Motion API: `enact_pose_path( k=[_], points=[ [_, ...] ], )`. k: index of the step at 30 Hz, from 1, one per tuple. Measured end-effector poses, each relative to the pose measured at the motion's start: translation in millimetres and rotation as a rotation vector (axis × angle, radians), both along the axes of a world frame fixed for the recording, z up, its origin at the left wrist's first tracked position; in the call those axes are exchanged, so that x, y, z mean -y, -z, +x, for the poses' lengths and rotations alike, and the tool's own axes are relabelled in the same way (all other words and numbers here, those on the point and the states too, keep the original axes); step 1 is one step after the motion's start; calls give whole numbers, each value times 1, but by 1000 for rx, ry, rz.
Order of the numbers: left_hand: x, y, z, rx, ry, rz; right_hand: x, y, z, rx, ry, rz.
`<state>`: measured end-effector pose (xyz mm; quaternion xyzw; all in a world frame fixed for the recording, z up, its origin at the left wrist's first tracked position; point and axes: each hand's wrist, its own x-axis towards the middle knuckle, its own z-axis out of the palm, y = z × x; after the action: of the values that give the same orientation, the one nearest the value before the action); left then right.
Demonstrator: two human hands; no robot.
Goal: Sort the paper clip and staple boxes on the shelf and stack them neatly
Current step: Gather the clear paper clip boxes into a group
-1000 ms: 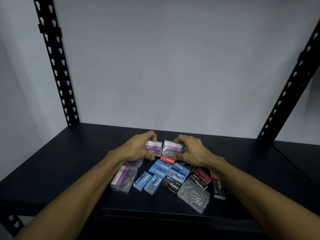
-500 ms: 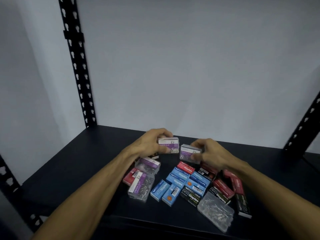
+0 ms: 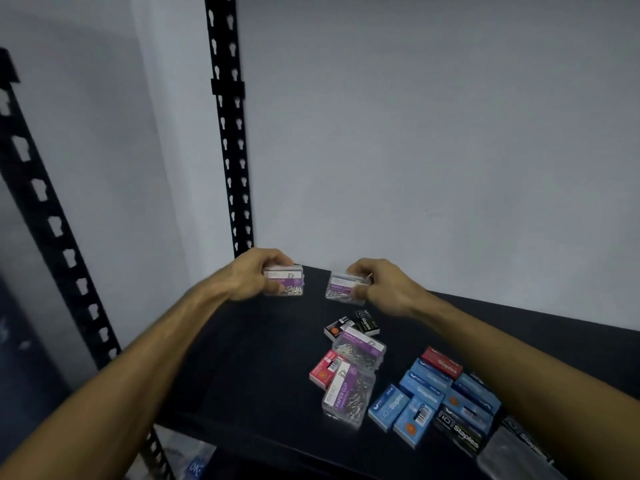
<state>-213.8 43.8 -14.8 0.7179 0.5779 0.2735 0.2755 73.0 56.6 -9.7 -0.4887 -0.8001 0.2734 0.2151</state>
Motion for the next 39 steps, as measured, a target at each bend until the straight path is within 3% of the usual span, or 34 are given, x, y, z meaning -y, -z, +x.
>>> enact_pose_path(
  k=[18, 34, 39],
  points=[
    [5, 30, -45, -6, -70, -36, -35, 28, -71, 69, -104, -59],
    [7, 30, -42, -73, -94, -41, -26, 27, -61, 98, -67, 64],
    [14, 21, -31, -118, -185, 64, -8, 18, -33, 57, -37, 80]
  ],
)
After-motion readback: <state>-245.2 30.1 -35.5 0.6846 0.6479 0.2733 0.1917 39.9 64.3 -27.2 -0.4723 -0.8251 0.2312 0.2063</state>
